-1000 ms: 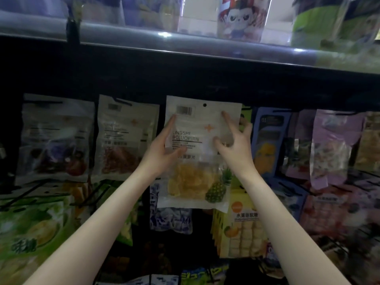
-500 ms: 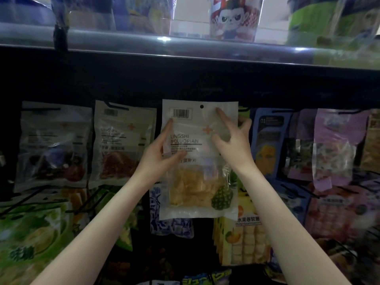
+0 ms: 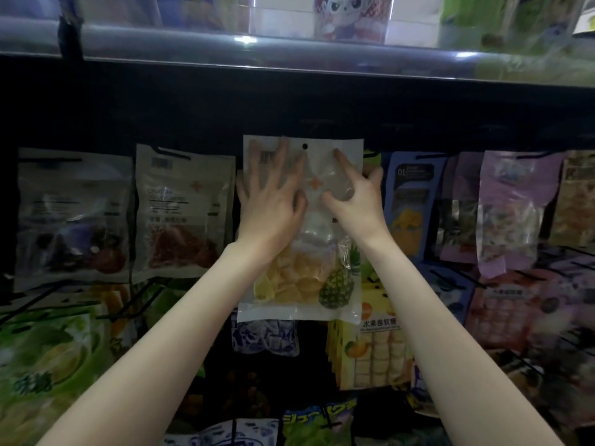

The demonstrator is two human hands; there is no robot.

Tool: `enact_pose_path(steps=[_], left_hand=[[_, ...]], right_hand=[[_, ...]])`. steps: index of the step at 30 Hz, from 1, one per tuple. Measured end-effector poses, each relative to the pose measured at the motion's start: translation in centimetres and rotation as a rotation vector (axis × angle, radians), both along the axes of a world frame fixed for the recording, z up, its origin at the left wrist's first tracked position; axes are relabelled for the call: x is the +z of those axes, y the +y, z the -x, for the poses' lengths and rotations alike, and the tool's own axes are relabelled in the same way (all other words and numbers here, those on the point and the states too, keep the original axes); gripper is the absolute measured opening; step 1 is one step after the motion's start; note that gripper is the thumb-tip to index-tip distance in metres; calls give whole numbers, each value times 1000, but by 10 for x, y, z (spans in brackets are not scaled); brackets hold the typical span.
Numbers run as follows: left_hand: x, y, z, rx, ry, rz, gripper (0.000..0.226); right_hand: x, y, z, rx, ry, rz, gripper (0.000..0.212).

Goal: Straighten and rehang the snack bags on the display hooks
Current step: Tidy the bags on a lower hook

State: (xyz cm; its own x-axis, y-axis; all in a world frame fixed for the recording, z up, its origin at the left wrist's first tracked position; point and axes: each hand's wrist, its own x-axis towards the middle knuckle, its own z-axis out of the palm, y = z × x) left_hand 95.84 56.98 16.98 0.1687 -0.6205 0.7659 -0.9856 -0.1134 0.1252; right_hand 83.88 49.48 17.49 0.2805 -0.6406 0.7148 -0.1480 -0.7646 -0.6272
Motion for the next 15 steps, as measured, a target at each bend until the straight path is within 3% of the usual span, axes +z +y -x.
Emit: enact_pose_path(steps=[7,15], left_hand=[[0,-16,-4,61,-228,26,54],[3,-22,-5,-4,-255,45,57]], right_hand=[[-7,-5,-5,9,-58,34,64],[-15,-9,-1,36,-98,37,64]])
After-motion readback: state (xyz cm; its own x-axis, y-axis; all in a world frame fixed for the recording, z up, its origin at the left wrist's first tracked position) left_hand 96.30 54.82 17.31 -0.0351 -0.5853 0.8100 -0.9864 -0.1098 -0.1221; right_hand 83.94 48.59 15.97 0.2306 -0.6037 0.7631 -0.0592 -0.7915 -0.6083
